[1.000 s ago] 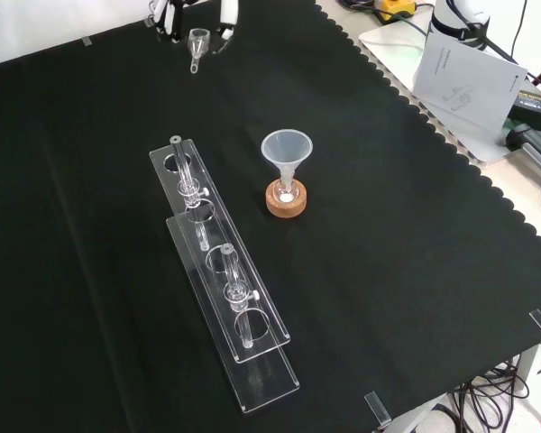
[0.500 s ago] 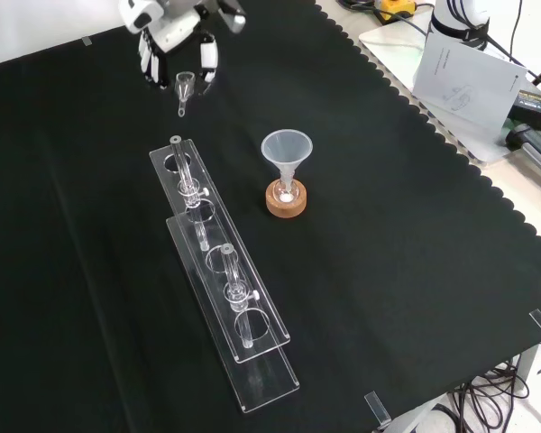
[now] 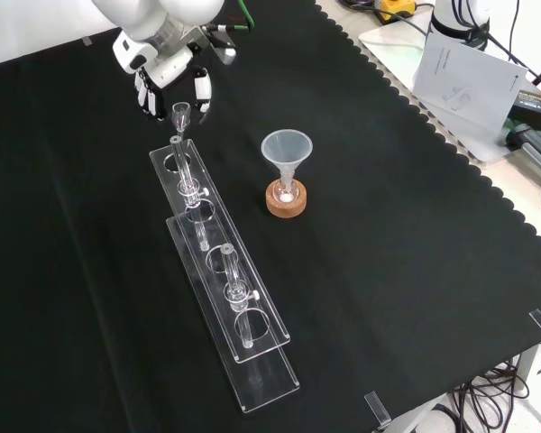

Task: Put the weighing funnel back on the table.

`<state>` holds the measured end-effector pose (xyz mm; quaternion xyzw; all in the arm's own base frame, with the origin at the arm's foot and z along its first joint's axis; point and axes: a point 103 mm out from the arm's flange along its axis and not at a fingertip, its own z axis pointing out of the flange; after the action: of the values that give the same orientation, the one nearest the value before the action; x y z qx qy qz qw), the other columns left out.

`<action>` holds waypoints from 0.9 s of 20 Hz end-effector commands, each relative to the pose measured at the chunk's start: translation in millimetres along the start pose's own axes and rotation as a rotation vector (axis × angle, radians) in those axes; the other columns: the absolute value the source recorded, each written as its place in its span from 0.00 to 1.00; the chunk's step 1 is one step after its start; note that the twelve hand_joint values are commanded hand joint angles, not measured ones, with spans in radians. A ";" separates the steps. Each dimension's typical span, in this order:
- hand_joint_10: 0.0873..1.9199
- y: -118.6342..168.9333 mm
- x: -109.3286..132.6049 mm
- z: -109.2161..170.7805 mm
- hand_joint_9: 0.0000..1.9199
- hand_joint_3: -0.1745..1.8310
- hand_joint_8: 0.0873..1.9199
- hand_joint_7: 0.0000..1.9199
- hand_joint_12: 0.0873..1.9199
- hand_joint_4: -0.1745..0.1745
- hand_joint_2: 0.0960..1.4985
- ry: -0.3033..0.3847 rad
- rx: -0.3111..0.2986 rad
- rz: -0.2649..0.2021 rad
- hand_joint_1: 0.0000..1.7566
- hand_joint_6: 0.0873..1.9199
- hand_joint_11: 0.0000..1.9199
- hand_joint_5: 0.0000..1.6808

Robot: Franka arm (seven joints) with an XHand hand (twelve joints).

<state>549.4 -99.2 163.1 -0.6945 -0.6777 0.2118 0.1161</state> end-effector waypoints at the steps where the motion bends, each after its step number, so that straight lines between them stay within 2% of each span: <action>1: 0.12 9.2 12.5 7.3 0.51 0.42 0.30 0.33 0.54 1.00 0.41 -0.029 -0.005 -0.001 0.63 0.36 0.38 0.73; 9: 0.12 34.2 8.6 41.6 0.51 0.42 0.30 0.33 0.54 1.00 0.41 -0.012 0.018 -0.019 0.63 0.36 0.38 0.73; 18: 0.12 48.0 9.8 56.8 0.51 0.42 0.30 0.33 0.54 1.00 0.41 -0.007 0.043 -0.022 0.63 0.36 0.38 0.73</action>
<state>562.7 -98.8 97.1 -0.6847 -0.6810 0.2262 0.1280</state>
